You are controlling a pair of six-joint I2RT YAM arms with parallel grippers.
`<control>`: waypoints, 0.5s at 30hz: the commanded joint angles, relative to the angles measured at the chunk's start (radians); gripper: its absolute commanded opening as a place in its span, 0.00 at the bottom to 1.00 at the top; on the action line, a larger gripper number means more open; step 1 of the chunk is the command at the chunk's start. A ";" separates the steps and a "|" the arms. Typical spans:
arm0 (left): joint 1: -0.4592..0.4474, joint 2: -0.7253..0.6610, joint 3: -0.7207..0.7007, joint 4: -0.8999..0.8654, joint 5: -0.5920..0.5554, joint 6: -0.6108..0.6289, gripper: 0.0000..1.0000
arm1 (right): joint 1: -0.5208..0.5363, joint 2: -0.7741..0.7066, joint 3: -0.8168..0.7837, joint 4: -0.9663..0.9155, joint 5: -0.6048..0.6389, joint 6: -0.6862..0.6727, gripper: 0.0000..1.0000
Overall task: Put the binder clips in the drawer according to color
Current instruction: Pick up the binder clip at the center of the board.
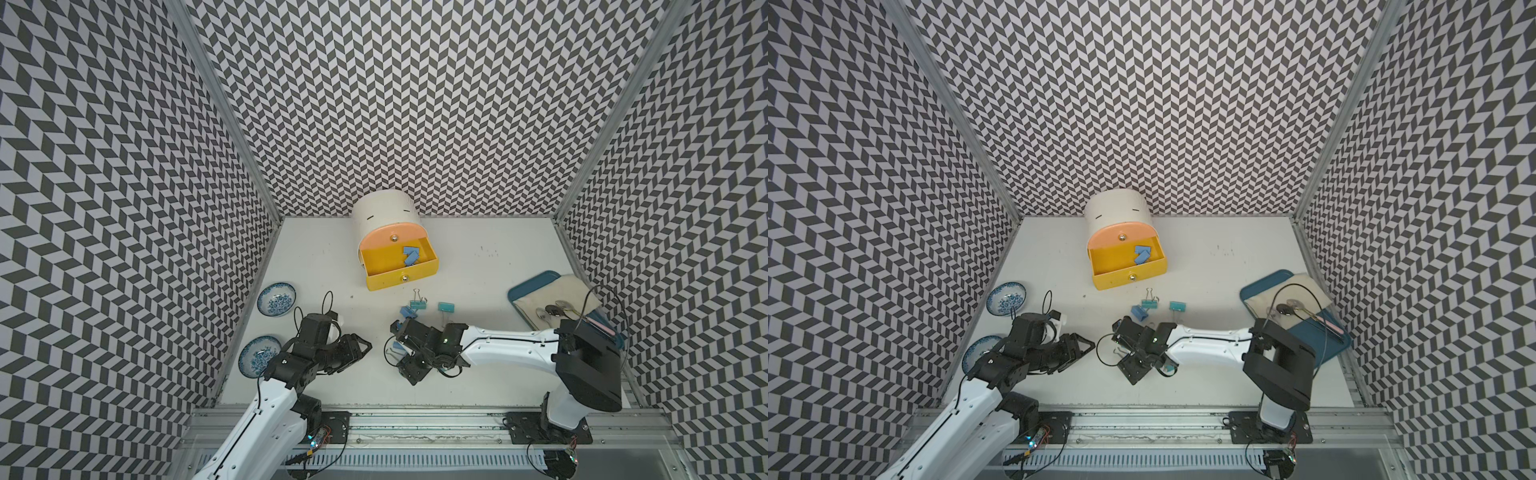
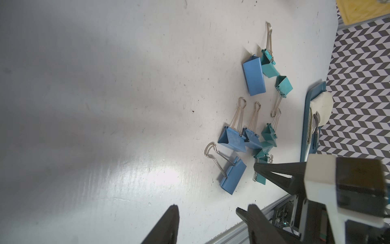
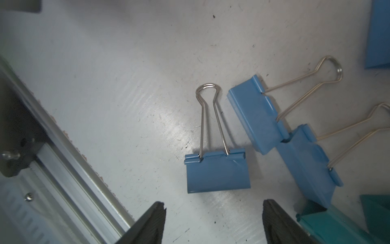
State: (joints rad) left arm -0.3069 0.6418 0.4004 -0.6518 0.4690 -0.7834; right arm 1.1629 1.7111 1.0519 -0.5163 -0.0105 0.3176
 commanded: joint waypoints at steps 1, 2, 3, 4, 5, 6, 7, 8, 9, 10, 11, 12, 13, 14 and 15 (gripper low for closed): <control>0.003 -0.015 -0.008 0.006 0.006 -0.008 0.56 | 0.009 0.021 0.033 0.021 0.040 -0.031 0.77; 0.003 -0.016 -0.006 0.005 0.005 -0.009 0.56 | 0.009 0.025 0.037 0.018 0.045 -0.036 0.77; 0.004 -0.017 -0.006 0.004 0.005 -0.010 0.56 | 0.010 0.029 0.040 0.018 0.049 -0.039 0.77; 0.005 -0.018 -0.005 0.004 0.005 -0.010 0.56 | 0.011 0.031 0.043 0.017 0.050 -0.044 0.77; 0.006 -0.018 -0.005 0.003 0.005 -0.010 0.56 | 0.011 0.035 0.046 0.017 0.052 -0.048 0.77; 0.006 -0.019 -0.004 0.003 0.004 -0.010 0.56 | 0.012 0.037 0.049 0.017 0.053 -0.052 0.77; 0.006 -0.019 -0.003 0.003 0.005 -0.010 0.56 | 0.012 0.041 0.052 0.016 0.055 -0.056 0.77; 0.008 -0.019 -0.003 0.001 0.005 -0.010 0.56 | 0.013 0.045 0.056 0.015 0.053 -0.059 0.77; 0.009 -0.020 -0.003 0.000 0.004 -0.010 0.56 | 0.014 0.049 0.058 0.015 0.053 -0.063 0.77; 0.009 -0.022 -0.002 -0.003 0.001 -0.011 0.56 | 0.015 0.055 0.062 0.016 0.051 -0.066 0.77; 0.011 -0.026 0.000 -0.006 -0.004 -0.012 0.56 | 0.017 0.061 0.065 0.015 0.054 -0.070 0.77; 0.012 -0.030 0.000 -0.008 -0.006 -0.014 0.56 | 0.019 0.066 0.069 0.013 0.057 -0.073 0.77; 0.014 -0.035 0.000 -0.010 -0.007 -0.014 0.56 | 0.020 0.072 0.073 0.010 0.061 -0.075 0.77; 0.017 -0.038 0.000 -0.011 -0.007 -0.014 0.56 | 0.021 0.077 0.076 0.009 0.064 -0.076 0.77; 0.018 -0.041 -0.001 -0.014 -0.007 -0.014 0.56 | 0.022 0.081 0.080 0.009 0.065 -0.077 0.76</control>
State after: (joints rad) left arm -0.2977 0.6178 0.4004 -0.6548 0.4675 -0.7967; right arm 1.1751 1.7706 1.1046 -0.5175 0.0338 0.2577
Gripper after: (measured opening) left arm 0.557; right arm 0.765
